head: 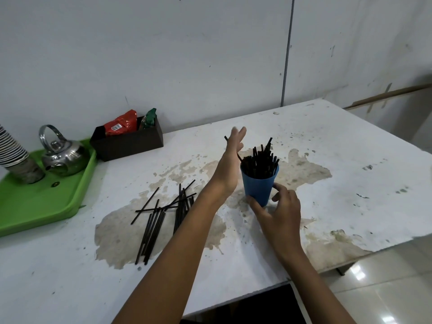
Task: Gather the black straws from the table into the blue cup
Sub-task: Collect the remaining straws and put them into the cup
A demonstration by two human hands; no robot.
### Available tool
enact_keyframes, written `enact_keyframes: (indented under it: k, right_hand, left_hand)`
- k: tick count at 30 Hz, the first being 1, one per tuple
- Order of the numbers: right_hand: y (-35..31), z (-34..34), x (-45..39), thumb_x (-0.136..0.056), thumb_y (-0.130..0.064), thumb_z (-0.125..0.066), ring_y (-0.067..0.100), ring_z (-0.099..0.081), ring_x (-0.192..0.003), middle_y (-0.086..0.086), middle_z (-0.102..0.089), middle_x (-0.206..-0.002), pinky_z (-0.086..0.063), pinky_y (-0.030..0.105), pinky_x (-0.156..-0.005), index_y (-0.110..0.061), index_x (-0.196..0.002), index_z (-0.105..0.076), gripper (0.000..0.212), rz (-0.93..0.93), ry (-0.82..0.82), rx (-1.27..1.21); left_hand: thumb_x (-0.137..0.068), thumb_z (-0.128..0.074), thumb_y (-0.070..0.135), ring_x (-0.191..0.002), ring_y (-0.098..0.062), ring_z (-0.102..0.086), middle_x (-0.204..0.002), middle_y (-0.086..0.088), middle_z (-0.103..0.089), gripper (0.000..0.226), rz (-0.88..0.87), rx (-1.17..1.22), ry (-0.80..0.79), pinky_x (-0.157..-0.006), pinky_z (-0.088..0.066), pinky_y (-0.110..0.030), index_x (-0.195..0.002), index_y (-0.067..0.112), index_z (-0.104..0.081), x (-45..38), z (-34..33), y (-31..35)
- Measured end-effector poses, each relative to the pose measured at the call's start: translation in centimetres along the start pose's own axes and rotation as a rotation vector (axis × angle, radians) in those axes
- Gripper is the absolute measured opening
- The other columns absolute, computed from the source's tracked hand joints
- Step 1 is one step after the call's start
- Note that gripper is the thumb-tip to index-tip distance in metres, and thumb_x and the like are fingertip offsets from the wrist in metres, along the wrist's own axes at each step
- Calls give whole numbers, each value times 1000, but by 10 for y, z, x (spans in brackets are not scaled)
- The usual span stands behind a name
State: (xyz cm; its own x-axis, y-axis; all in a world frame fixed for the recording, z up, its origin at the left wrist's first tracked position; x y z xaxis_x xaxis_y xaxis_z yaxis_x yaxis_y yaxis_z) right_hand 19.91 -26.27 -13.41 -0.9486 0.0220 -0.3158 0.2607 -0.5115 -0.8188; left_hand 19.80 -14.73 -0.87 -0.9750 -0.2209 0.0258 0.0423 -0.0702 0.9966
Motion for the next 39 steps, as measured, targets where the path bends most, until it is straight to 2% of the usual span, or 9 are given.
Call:
enact_keyframes:
  k: [4, 7, 11, 14, 18, 22, 26, 31, 39]
  right_hand:
    - [-1, 1, 0, -76, -45, -76, 18, -47, -101, -2, -51, -102, -31, 22, -75, -19, -126, -53, 60, 0, -3, -1]
    - [-1, 2, 2, -76, -44, -77, 17, -48, -97, -3, -50, -97, -33, 24, -75, -20, -124, -54, 59, 6, 5, -11]
    - [-3, 6, 5, -75, -40, -79, 16, -48, -92, -3, -49, -95, -35, 23, -71, -19, -119, -54, 55, 14, 10, -52]
    - [-4, 12, 9, -73, -35, -81, 17, -47, -81, -4, -48, -89, -34, 19, -65, -18, -96, -50, 42, 14, 44, -108]
    - [-14, 16, 22, -76, -24, -79, 7, -43, -69, -8, -45, -76, -31, 11, -62, -19, -78, -46, 33, 140, 85, -108]
    - [-32, 0, 34, -80, -22, -76, 5, -48, -71, -9, -52, -77, -36, 11, -63, -23, -80, -55, 21, 293, -113, -101]
    - [-48, -31, 33, -84, -17, -69, 9, -53, -91, -7, -62, -95, -45, 22, -77, -20, -99, -64, 15, 408, -360, -74]
    - [-60, -61, 25, -91, -14, -58, 12, -47, -114, -3, -63, -115, -29, 12, -87, -18, -115, -65, 25, 482, -548, 32]
    - [-61, -88, 23, -94, -23, -59, 13, -39, -127, -8, -55, -133, -31, 20, -105, -23, -131, -56, 38, 506, -604, 78]
  left_hand:
    - [-108, -34, 34, -141, -6, -32, -161, 4, -31, 47, 22, -102, 2, -102, -20, -23, -154, 38, -29, -4, 3, -7]
    - [-100, -53, 40, -142, -11, -37, -158, 4, -35, 61, 54, -123, -8, -100, -28, -25, -155, 42, -26, -5, 5, -13]
    - [-100, -50, 48, -140, -5, -36, -158, 9, -36, 57, -21, -85, 22, -100, -28, -19, -153, 41, -31, -2, 5, -13]
    - [-105, -41, 42, -131, 9, -35, -156, 16, -37, 47, -135, -74, 51, -95, -26, -6, -152, 36, -37, 2, 6, -11]
    - [-102, -51, 37, -131, 1, -46, -142, 22, -52, 37, -259, -218, 168, -99, -35, -15, -138, 43, -52, 13, 25, -16]
    - [-97, -58, 28, -115, -4, -57, -119, 23, -65, 27, -266, -337, 321, -95, -48, -24, -121, 40, -65, 32, 58, -28]
    - [-95, -61, 28, -105, -3, -63, -108, 24, -69, 19, -165, -456, 371, -91, -55, -31, -108, 39, -70, 50, 97, -47]
    - [-91, -62, 32, -123, -17, -53, -136, 5, -57, 38, 20, -823, 447, -101, -44, -32, -128, 32, -62, 68, 154, -82]
    - [-102, -35, 51, -154, -24, -11, -166, 1, -21, 57, 193, -1111, 370, -122, -10, -49, -155, 29, -31, 91, 190, -132]
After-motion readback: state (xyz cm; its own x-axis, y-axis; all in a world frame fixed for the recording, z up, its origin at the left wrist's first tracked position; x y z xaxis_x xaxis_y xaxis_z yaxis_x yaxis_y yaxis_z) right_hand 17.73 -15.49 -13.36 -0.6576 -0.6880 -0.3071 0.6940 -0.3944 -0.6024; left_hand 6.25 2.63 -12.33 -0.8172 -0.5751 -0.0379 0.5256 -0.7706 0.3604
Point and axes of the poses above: each hand's wrist, its own x-axis away from the middle knuckle, its own z-axis out of the back of the hand, y = z × x, the point moved 1 cm from there along -x, towards the middle knuckle
